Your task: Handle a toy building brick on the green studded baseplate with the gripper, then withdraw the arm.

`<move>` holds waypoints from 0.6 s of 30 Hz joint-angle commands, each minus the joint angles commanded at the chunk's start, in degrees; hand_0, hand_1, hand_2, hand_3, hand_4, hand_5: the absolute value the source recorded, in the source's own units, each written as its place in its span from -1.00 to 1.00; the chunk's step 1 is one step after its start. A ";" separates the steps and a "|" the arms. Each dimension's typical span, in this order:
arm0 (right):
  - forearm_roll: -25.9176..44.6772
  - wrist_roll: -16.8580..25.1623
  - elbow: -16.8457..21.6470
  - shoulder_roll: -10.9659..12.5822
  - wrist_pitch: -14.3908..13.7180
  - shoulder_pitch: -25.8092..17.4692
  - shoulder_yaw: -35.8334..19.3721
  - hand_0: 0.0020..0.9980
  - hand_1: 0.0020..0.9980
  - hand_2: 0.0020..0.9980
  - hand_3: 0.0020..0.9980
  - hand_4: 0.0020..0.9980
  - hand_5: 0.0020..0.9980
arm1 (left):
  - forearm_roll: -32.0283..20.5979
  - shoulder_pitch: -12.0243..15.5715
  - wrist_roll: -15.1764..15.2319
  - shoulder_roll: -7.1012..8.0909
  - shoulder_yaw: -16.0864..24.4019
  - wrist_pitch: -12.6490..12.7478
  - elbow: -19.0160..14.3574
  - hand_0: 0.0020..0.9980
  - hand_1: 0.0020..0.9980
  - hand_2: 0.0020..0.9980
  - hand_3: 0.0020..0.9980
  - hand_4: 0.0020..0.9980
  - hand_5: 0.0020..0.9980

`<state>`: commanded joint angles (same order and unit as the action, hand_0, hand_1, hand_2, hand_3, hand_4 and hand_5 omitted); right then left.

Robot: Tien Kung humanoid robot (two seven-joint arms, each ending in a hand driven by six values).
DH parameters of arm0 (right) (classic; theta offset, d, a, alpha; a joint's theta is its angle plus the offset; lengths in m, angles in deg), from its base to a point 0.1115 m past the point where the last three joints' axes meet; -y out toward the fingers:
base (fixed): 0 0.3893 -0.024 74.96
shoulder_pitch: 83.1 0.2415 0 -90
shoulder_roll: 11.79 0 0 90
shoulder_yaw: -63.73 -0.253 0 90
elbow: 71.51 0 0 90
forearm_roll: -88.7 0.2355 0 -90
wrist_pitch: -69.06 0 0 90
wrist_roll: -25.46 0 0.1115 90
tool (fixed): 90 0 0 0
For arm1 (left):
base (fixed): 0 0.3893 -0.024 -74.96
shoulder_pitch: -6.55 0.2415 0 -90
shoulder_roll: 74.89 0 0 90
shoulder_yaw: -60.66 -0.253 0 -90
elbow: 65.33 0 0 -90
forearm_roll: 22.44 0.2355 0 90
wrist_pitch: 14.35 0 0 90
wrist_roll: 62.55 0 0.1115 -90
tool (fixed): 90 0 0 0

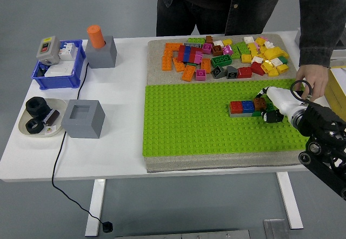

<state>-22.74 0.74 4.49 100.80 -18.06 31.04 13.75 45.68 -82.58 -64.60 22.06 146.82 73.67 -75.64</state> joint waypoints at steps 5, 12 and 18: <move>0.08 0.01 -0.08 -0.08 0.04 -0.06 -0.03 0.87 0.78 0.84 0.17 -0.08 -0.90 | -0.09 0.02 0.01 0.02 -0.09 -0.01 0.00 0.19 0.23 0.08 0.19 0.50 -0.62; 0.15 0.04 0.05 -0.23 0.02 -0.21 0.05 0.87 0.78 0.84 0.17 -0.08 -0.90 | -0.16 0.02 0.02 0.00 -0.16 -0.01 0.00 0.19 0.23 0.08 0.19 0.50 -0.62; 0.17 0.03 0.09 -0.24 0.05 -0.31 0.08 0.87 0.78 0.84 0.17 -0.08 -0.90 | -0.20 0.00 0.04 0.00 -0.25 -0.03 0.00 0.19 0.23 0.08 0.19 0.50 -0.62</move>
<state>-22.57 0.77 4.58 100.56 -18.01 30.74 13.83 45.48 -82.58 -64.56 22.06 146.57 73.65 -75.64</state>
